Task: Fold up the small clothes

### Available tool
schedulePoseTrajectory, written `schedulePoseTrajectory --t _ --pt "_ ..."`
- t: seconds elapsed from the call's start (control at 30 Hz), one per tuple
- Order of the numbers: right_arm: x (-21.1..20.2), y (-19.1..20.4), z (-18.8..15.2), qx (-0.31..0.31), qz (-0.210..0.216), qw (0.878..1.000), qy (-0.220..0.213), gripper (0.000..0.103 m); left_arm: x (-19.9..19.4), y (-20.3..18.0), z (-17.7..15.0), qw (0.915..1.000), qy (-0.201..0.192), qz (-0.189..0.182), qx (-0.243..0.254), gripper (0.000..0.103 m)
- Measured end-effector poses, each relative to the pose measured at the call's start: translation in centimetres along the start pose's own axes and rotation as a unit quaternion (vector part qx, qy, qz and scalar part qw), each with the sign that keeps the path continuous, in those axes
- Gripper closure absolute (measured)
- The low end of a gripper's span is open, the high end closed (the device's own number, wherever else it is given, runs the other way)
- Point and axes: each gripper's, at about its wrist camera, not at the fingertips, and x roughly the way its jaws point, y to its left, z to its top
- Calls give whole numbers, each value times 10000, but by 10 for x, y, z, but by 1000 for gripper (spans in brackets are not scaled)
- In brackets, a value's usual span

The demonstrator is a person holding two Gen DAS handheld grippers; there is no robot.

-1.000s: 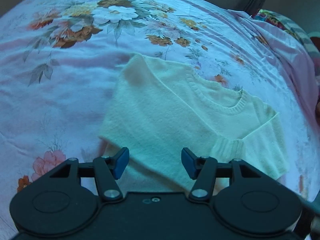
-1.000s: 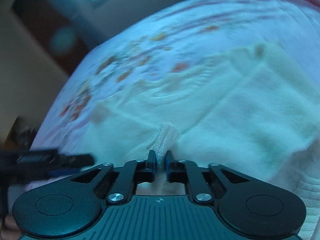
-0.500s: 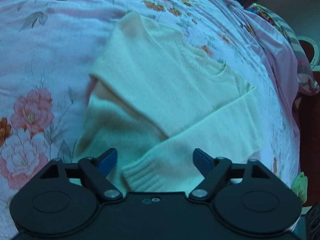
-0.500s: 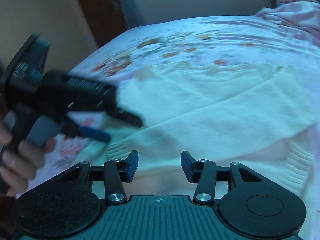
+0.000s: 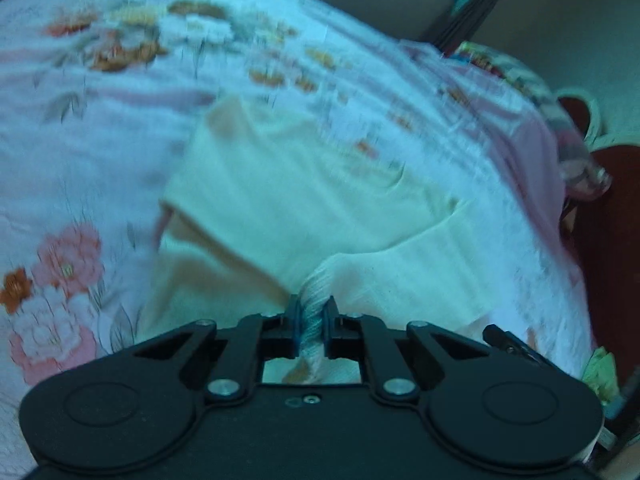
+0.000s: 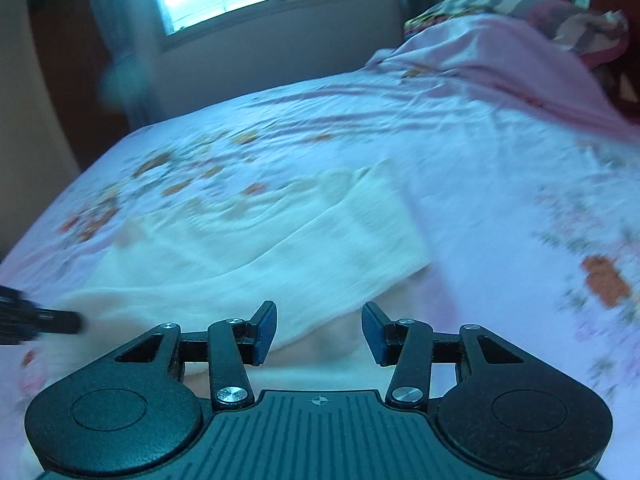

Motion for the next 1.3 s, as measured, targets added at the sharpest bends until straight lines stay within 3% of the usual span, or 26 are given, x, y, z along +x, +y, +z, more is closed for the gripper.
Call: schedulePoseTrajectory --t 0.07,0.2,0.27,0.43,0.47,0.53,0.57,0.63,0.73,0.8,0.93,1.03,1.1,1.23,1.3 --pt "7 -8 11 57 -175 9998 -84 56 -4 5 0 9998 -114 134 107 95" --pt "30 -14 24 151 -255 9996 3 56 26 38 -10 9977 225 581 -281 95" --pt "43 -13 29 170 -296 9994 71 56 30 48 -14 9969 277 589 -441 95" --pt "61 -11 44 110 -335 9993 -90 56 23 43 -12 9979 124 600 -197 95" --pt "67 -11 44 56 -348 9994 -32 56 25 43 -11 9975 131 691 -122 95" --pt "102 -13 39 -76 -400 9960 792 56 38 47 -12 9959 324 837 -87 94" --pt "111 -16 36 -66 -419 9947 936 56 37 47 -12 9959 307 842 -75 94" --pt "106 -16 44 -163 -436 9955 829 56 32 44 -10 9961 242 848 -47 93" --pt "94 -12 66 -287 -414 9984 263 56 18 38 -5 9968 54 803 -3 88" --pt "101 -8 82 -235 -226 9994 116 56 10 31 2 9963 -140 850 67 89" --pt "141 0 97 -218 -257 9991 249 56 11 17 14 9967 -282 736 217 85" --pt "185 -11 89 -338 -653 9939 819 56 32 18 7 9963 32 796 324 85" --pt "185 -14 91 -311 -681 9941 788 56 48 24 -2 9947 288 919 370 85" --pt "145 -2 93 -313 -362 9984 296 56 41 25 -10 9946 190 924 429 85" --pt "146 7 76 -608 -301 9959 597 56 40 23 -14 9944 213 904 506 82"
